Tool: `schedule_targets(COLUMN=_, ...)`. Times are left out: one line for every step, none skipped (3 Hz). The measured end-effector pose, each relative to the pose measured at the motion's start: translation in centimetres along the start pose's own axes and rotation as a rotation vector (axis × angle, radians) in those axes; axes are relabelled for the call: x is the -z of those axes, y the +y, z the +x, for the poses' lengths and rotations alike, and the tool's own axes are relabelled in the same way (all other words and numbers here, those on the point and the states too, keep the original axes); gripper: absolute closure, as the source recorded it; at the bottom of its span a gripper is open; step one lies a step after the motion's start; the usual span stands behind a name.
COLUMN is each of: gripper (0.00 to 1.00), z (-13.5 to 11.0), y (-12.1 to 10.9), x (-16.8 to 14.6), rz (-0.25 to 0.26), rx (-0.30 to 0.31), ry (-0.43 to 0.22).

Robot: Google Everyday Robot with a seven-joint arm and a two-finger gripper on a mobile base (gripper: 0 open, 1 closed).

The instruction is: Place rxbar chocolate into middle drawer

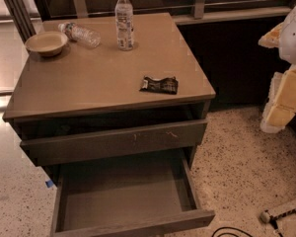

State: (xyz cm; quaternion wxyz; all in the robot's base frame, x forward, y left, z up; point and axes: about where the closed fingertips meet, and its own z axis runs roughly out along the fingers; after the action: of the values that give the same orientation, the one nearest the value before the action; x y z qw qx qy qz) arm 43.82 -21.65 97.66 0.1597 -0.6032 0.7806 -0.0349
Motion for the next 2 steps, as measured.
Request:
schedule_targets(gripper=0.00, z=0.0, y=0.0, x=0.0, rz=0.000, rx=0.000, ry=0.000)
schedule_targets(gripper=0.00, z=-0.7, y=-1.4, x=-0.6, rz=0.019, rx=-0.031, ry=-0.049)
